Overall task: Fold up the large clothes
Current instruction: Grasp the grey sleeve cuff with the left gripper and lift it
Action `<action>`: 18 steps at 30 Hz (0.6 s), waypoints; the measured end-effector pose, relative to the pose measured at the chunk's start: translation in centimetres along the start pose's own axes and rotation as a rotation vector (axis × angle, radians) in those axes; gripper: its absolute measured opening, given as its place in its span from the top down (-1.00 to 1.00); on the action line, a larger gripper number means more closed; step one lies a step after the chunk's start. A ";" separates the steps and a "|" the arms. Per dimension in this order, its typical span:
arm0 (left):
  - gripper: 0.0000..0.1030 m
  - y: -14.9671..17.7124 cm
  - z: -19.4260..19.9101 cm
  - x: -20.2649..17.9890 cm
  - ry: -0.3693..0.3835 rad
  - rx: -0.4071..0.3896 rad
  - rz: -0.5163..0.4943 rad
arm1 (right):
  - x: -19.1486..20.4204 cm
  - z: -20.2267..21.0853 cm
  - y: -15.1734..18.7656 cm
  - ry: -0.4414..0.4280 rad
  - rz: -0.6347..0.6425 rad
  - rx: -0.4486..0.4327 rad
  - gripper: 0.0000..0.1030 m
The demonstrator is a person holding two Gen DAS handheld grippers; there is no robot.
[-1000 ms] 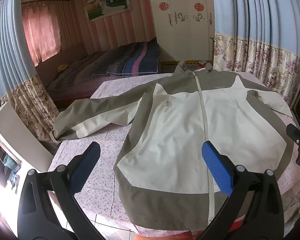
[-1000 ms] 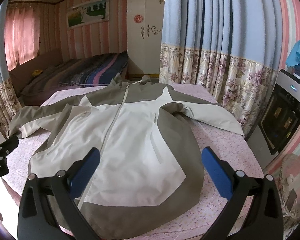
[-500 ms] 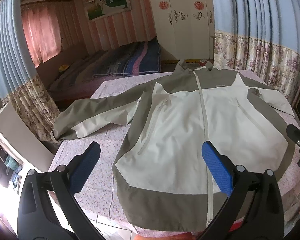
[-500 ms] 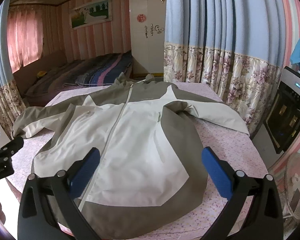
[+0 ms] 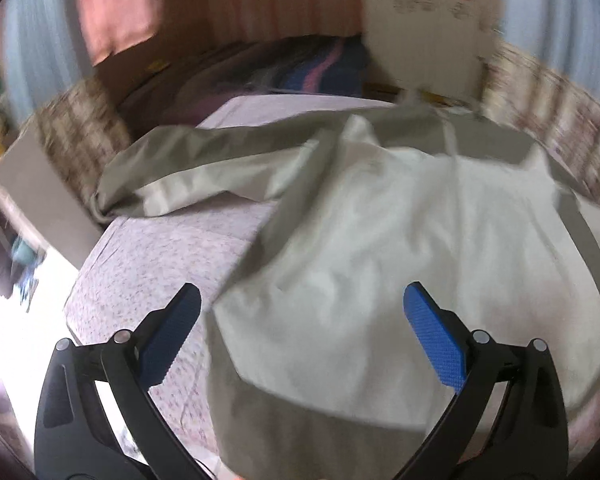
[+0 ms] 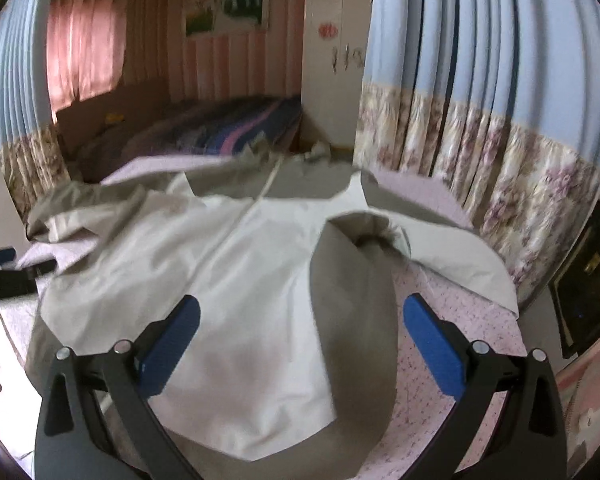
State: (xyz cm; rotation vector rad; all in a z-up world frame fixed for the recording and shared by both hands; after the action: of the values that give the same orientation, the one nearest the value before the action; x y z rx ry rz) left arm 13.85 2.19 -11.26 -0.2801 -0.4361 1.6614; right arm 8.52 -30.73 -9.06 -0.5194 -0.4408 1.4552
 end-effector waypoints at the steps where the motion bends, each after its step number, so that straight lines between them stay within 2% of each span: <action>1: -0.94 -1.3 -0.5 1.4 -0.012 0.004 0.046 | -0.4 -0.5 -0.4 -0.005 0.000 0.013 -0.97; 5: -0.94 -5.0 -0.8 7.4 -0.113 -0.037 0.197 | -1.6 -0.4 -1.7 -0.027 -0.025 -0.011 -0.97; 6: -0.94 -5.7 -0.7 9.5 -0.158 -0.050 0.238 | -2.0 -0.2 -2.1 -0.017 -0.026 -0.026 -0.97; 8: -0.94 -6.2 -1.0 12.4 -0.197 -0.058 0.295 | -2.6 0.3 -2.9 0.017 -0.026 -0.052 -0.97; 10: -0.94 -6.8 -2.1 15.2 -0.192 -0.048 0.353 | -3.1 0.4 -3.6 0.050 -0.036 -0.071 -0.97; 14: -0.94 -7.8 -5.6 19.7 -0.144 0.013 0.443 | -4.0 -0.1 -3.8 0.053 -0.089 -0.070 -0.97; 18: -0.94 -9.3 -9.5 20.9 -0.055 0.075 0.451 | -4.3 -1.2 -3.3 0.067 -0.175 -0.063 -0.97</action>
State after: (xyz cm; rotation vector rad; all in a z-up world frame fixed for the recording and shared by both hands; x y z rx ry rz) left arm 23.35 24.92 -14.26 -0.2921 -0.3677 2.1251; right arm 11.57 -35.25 -8.05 -0.5641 -0.4683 1.2554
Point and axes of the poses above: each gripper's, at about its wrist camera, not at the fingertips, and z roughly against the way its jaws point, x to its left, y to its underside, the point moved 6 cm from there along -z, roughly the way its jaws point, and after that the axes turned 15 degrees about x, right-handed, at the moved point
